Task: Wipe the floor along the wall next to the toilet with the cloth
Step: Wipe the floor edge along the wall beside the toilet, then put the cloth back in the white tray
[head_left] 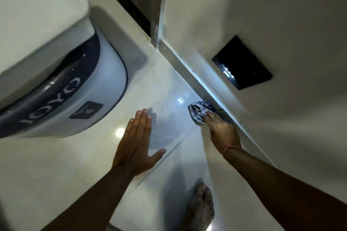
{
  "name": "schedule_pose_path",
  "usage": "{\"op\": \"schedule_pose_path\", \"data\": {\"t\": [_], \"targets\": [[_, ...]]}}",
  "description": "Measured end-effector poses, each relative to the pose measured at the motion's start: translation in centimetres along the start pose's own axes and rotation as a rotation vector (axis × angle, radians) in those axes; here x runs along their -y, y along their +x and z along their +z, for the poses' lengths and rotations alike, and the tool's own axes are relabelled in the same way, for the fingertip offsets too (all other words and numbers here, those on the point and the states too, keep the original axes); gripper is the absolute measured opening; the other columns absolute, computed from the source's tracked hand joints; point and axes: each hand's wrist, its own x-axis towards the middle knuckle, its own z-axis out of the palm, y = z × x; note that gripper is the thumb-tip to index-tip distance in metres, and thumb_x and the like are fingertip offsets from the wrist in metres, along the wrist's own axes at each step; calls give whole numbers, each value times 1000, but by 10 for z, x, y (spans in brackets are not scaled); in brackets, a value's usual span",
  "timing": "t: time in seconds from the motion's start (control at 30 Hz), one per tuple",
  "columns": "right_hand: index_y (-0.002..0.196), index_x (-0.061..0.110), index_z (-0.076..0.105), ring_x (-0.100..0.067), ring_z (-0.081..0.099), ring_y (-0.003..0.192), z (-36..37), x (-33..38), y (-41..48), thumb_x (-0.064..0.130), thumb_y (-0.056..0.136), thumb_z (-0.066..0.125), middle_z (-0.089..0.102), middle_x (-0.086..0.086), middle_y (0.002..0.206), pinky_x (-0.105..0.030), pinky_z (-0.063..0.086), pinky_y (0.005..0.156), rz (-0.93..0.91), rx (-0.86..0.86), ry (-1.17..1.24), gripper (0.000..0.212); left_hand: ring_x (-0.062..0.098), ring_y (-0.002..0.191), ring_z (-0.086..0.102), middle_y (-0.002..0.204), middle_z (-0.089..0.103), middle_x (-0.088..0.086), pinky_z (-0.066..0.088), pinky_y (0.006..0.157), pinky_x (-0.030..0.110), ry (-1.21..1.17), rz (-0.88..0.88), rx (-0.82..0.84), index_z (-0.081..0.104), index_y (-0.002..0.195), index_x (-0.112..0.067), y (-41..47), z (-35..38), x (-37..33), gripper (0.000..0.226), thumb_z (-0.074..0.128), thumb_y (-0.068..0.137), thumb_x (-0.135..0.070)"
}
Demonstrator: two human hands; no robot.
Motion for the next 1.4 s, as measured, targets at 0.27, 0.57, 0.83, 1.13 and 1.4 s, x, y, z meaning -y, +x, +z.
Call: {"op": "schedule_pose_path", "data": {"t": [0.27,0.57,0.83,1.13,1.4], "targets": [[123,18,63,-24,70,99,-125,84,-24,-10,73,60,64,-1,129,-33,56,78,88,-150,215,58,28,154,-3,167,1,17,4,125,41,-69,24,-78,7,157,-5,-27,-145,-53,101,37,88,-73],[132,17,54,-21,67,105,-298,206,-20,-2,81,54,52,5,136,-27,52,84,-71,-262,293,55,28,155,4,167,6,16,5,125,41,-182,-201,-390,9,157,-6,-68,-342,-34,80,42,98,-47],[138,16,48,-20,52,126,-303,352,63,1,85,63,45,3,145,-39,49,99,-341,-218,371,57,32,154,4,165,6,20,-1,124,38,-11,-506,-425,11,156,-1,-89,-390,88,78,29,97,-49],[136,6,48,-30,48,130,-216,433,117,-11,80,56,48,-10,145,-41,42,103,-496,2,153,58,31,154,-5,165,-7,18,-2,124,42,25,-633,-400,-3,156,-5,-103,-353,135,81,23,97,-53],[151,18,11,-28,3,147,-212,417,115,22,91,52,4,-4,162,-47,14,117,-635,260,64,73,32,154,-1,165,-2,20,3,125,46,31,-658,-352,4,156,-1,-118,-346,129,79,23,98,-51]]}}
